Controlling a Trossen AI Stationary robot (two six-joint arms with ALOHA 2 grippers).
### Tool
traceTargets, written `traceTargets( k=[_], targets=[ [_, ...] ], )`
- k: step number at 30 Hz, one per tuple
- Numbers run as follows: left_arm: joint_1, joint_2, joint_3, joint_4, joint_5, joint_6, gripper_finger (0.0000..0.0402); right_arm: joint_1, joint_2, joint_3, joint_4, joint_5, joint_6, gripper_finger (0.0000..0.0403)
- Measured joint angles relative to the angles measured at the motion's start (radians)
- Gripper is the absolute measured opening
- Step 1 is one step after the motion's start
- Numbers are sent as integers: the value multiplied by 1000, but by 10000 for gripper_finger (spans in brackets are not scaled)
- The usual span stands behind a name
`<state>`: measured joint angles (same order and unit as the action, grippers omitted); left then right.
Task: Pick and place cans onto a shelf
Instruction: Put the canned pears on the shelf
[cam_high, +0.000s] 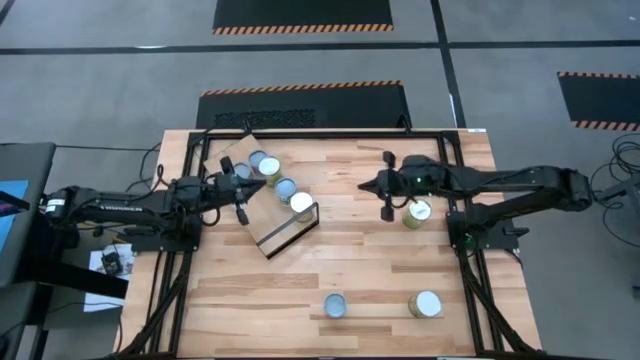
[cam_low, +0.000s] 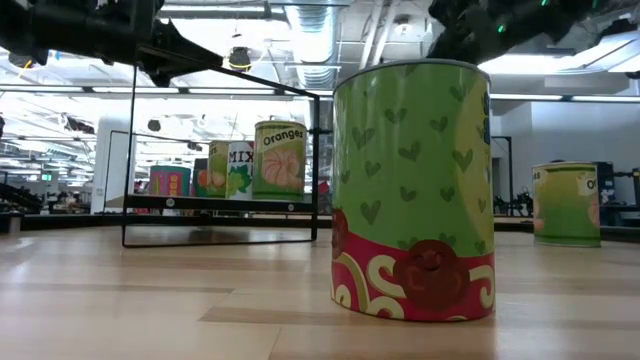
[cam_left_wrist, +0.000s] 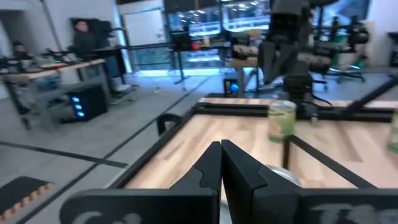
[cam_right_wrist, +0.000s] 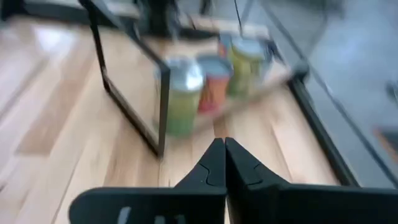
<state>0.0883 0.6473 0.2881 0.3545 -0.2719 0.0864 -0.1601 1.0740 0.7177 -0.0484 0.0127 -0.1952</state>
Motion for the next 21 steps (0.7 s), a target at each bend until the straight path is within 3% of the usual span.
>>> traceTargets(
  k=[4,8,21],
  targets=[
    [0,0,0,-5,57,-1,0,119,-16,110,-320,205,121,13],
    [0,0,0,3,128,-19,0,204,-13,165,-527,312,264,34],
    [0,0,1,3,145,-12,0,337,-8,169,-793,338,548,134]
  ],
)
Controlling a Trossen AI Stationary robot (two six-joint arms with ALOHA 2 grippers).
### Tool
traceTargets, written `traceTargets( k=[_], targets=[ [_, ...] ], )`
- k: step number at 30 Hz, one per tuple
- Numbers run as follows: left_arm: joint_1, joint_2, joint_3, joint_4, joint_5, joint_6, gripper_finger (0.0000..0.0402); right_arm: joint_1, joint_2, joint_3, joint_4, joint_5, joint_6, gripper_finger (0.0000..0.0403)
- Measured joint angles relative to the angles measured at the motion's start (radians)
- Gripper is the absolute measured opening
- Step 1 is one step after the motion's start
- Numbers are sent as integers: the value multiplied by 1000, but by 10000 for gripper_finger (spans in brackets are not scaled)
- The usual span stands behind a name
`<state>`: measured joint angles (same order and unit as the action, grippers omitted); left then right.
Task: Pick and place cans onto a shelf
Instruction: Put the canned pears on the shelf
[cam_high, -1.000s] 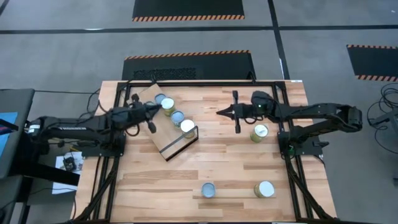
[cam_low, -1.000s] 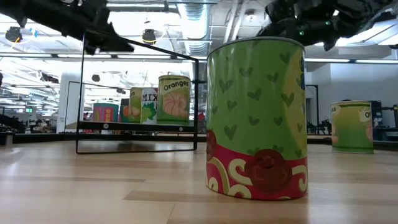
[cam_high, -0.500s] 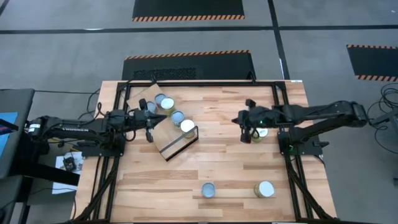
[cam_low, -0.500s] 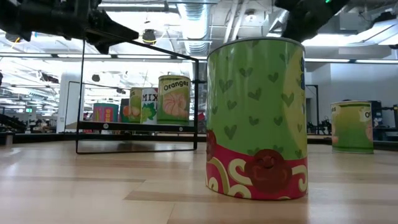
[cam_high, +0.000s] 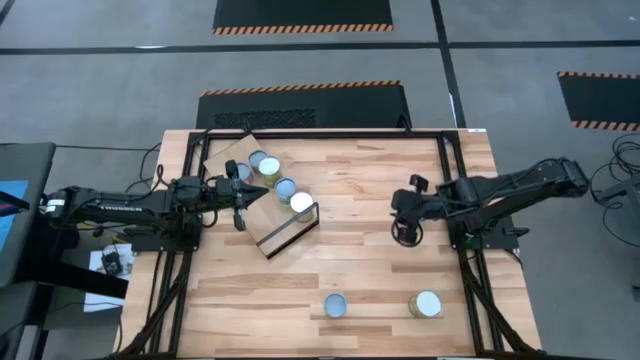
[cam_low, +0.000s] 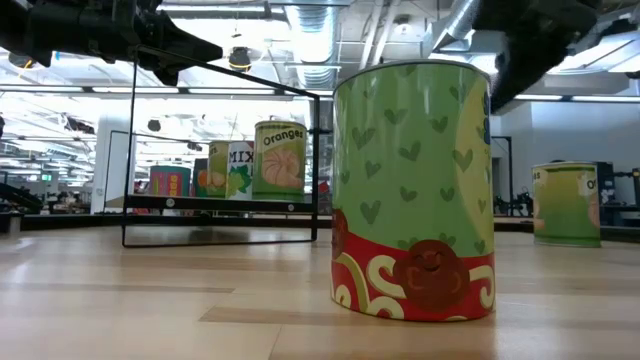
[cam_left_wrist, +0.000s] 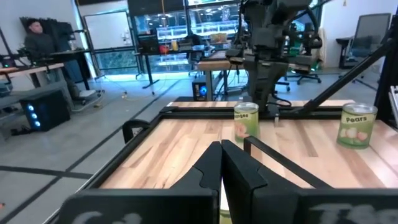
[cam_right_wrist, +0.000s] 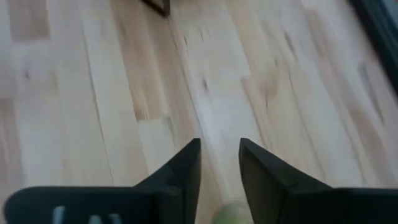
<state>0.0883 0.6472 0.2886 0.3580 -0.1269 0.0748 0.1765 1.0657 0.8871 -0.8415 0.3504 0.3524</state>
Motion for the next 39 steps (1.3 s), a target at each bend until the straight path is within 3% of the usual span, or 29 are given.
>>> traceTargets(
  k=[9,14,19,22,27,30,34,39],
  targets=[
    [0,0,0,0,0,3,0,54,0,1,-146,-12,171,213],
    [0,0,0,0,0,7,0,115,16,48,-158,-60,213,227],
    [0,0,1,-1,0,7,0,242,62,126,-235,-135,363,198],
    [0,0,1,-4,0,8,0,341,101,144,-255,-197,519,152],
    [0,0,1,-12,0,6,0,516,189,145,-255,-198,746,56],
    [0,0,1,-21,16,-9,0,592,250,144,-254,-196,861,20],
    [0,1,1,-30,17,5,0,630,325,144,-252,-234,932,28],
    [0,1,1,-33,17,11,0,616,374,144,-258,-360,951,94]
  ],
)
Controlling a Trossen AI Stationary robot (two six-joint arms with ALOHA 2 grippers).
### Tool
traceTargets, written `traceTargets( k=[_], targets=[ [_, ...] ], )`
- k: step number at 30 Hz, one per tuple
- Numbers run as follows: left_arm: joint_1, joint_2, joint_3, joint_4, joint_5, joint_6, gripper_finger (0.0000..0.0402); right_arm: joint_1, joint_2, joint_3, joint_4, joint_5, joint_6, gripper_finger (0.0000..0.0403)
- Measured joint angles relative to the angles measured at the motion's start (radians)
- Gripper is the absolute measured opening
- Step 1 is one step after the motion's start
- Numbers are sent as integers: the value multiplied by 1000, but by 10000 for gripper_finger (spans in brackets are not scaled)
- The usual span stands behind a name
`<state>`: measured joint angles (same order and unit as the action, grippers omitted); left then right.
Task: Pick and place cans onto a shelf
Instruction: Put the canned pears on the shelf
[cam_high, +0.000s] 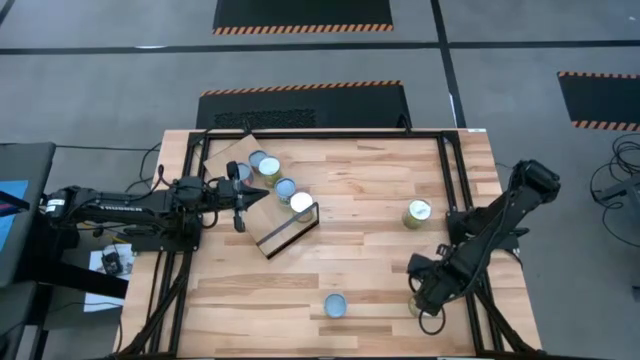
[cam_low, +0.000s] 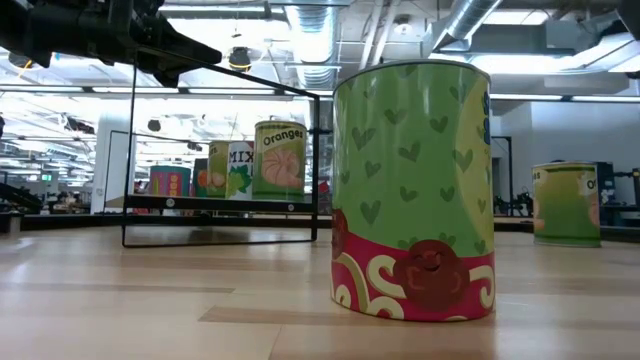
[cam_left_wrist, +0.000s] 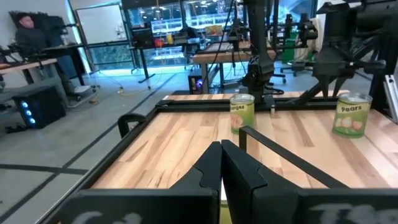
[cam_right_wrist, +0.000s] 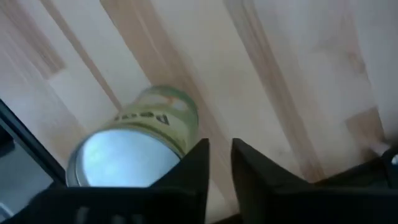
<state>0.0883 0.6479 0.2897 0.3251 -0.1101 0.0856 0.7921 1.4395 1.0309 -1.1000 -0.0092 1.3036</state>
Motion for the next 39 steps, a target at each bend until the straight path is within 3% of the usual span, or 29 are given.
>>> traceTargets(
  k=[7,14,21,32,39],
  targets=[
    [0,0,0,0,0,0,0,-4,-35,0,-18,-16,-7,165],
    [0,0,0,1,-1,40,0,33,-98,0,-21,-8,60,179],
    [0,0,0,2,-1,46,0,96,-87,-1,72,52,89,167],
    [0,0,0,2,-1,41,0,89,4,-1,72,41,54,145],
    [0,0,0,2,-1,42,0,68,3,-3,84,42,-11,89]
  ],
)
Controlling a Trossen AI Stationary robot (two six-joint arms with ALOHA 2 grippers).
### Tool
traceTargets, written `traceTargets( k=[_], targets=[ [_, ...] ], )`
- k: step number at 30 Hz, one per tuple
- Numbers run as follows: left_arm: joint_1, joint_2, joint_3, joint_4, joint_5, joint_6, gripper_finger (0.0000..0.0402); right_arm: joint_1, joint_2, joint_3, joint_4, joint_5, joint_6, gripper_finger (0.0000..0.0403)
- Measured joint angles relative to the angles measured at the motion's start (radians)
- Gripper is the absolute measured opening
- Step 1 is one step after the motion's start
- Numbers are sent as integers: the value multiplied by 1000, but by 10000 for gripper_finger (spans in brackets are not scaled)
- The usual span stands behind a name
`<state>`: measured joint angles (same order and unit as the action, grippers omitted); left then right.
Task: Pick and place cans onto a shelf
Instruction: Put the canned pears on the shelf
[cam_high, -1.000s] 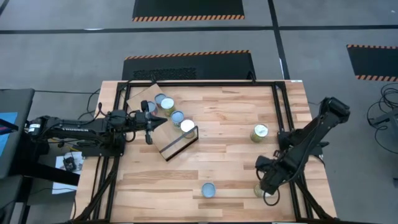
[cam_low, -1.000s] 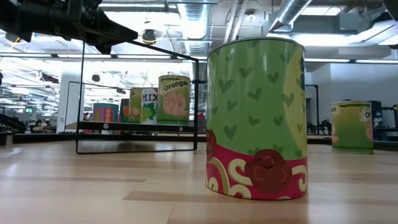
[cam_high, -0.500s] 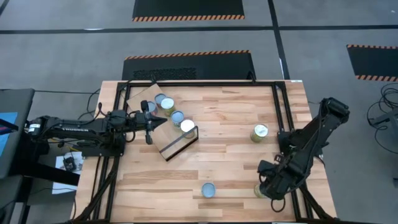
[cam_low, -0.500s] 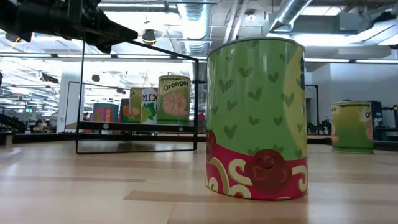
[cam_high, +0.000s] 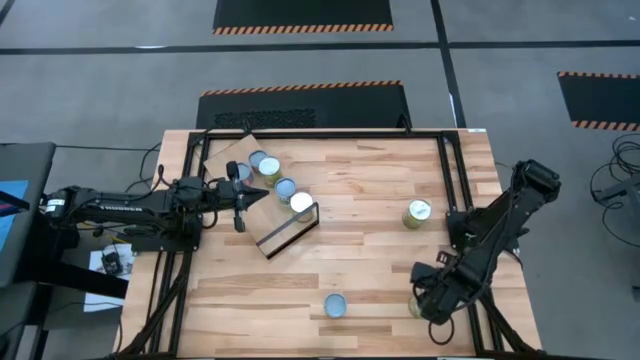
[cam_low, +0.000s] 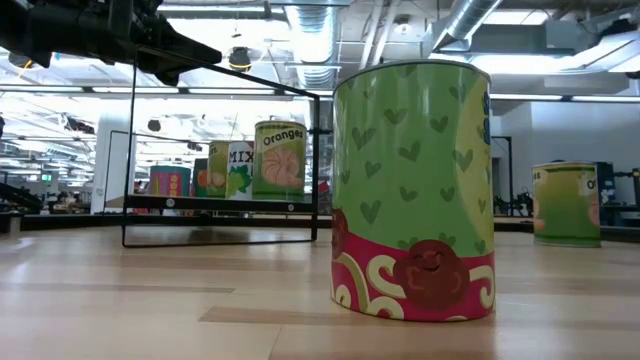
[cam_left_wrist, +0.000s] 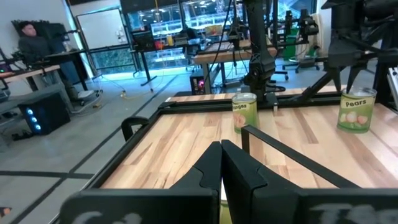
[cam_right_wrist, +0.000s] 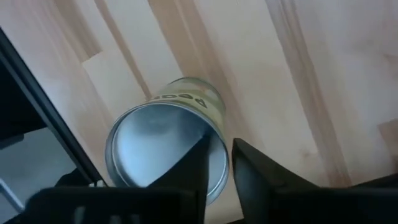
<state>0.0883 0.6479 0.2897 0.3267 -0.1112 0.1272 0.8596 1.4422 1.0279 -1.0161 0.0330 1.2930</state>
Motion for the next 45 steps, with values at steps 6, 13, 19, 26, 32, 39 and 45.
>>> traceTargets(
  k=[6,13,19,26,32,39,45],
  targets=[
    [0,0,0,0,0,-5,0,-60,0,-1,23,-13,-109,23],
    [0,0,0,0,1,-8,0,-159,-14,26,24,0,-215,11],
    [0,0,0,-1,0,7,0,-268,-15,90,26,-6,-324,5],
    [0,0,0,-1,1,6,0,-440,-15,181,109,-7,-503,5],
    [0,0,0,-1,0,1,0,-600,12,192,334,-5,-592,3],
    [0,0,0,0,0,7,0,-695,150,230,392,-69,-689,4],
    [0,0,0,-6,2,7,0,-695,327,409,361,-151,-800,5]
  ],
)
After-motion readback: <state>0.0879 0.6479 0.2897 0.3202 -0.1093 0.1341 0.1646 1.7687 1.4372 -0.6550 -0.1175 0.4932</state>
